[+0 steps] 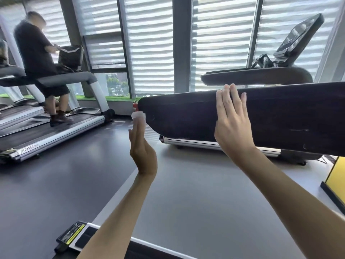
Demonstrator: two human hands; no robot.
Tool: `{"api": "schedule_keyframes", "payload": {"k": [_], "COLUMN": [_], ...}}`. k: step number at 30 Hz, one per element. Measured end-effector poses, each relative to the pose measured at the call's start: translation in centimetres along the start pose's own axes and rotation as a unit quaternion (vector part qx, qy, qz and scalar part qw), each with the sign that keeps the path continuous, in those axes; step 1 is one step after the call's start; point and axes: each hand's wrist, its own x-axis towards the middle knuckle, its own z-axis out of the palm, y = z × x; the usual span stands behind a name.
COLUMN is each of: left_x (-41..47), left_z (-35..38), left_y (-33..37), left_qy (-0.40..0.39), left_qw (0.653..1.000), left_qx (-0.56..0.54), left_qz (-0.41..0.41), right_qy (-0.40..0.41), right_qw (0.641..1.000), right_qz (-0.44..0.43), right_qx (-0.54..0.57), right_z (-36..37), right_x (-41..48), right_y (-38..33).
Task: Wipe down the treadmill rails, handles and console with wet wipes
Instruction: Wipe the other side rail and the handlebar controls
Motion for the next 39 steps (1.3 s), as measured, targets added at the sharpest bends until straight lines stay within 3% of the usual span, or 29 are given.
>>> {"api": "schedule_keyframes", "payload": {"k": [3, 7, 12, 14, 16, 18, 20, 26, 30, 35, 37, 39], "left_x": [0.3, -4.2, -7.4, -6.2, -3.7, -1.9, -2.2, -8.7, -8.8, -5.2, -5.1, -6.3], "left_z": [2.2, 5.6, 5.0, 3.7, 3.1, 3.2, 4.2, 8.7, 7.7, 5.2, 5.9, 7.3], "left_y": [0.9, 3.1, 4.9, 4.0, 2.5, 1.4, 1.6, 6.0, 8.4, 5.7, 5.0, 5.8], "left_qy": [-0.044, -0.093, -0.192, -0.129, -0.024, 0.025, -0.009, -0.132, -0.19, -0.014, -0.006, -0.046], "left_qw": [0.998, 0.994, 0.971, 0.983, 0.996, 0.997, 0.996, 0.986, 0.973, 0.996, 0.997, 0.996], "left_qx": [-0.044, -0.051, -0.081, -0.076, -0.078, -0.07, -0.068, -0.085, -0.102, -0.088, -0.077, -0.077], "left_qz": [0.017, -0.018, 0.119, 0.108, 0.031, -0.037, -0.049, 0.049, 0.084, 0.006, -0.031, -0.03], "right_qy": [0.003, -0.005, -0.022, -0.023, -0.016, -0.012, -0.01, -0.026, -0.035, 0.025, -0.007, -0.042], "right_qw": [1.0, 1.0, 1.0, 1.0, 1.0, 1.0, 1.0, 0.999, 0.995, 0.994, 0.996, 0.996], "right_qz": [0.001, 0.003, -0.008, -0.006, 0.005, 0.015, 0.016, 0.002, 0.003, 0.027, 0.05, 0.064], "right_qx": [0.0, 0.004, 0.007, 0.01, 0.012, 0.013, 0.017, 0.028, 0.091, 0.099, 0.074, 0.054], "right_z": [0.0, -0.1, -0.4, -0.3, -0.2, -0.1, -0.1, -0.3, -1.8, -5.3, -5.2, -4.7], "right_x": [0.1, 0.0, 0.0, -0.1, 0.0, 0.1, 0.2, 0.2, 0.1, -4.1, -6.5, -8.5], "right_y": [-0.1, 0.0, 0.3, 0.3, 0.0, -0.4, -0.5, 0.1, 0.9, 2.8, 3.4, 4.2]}}
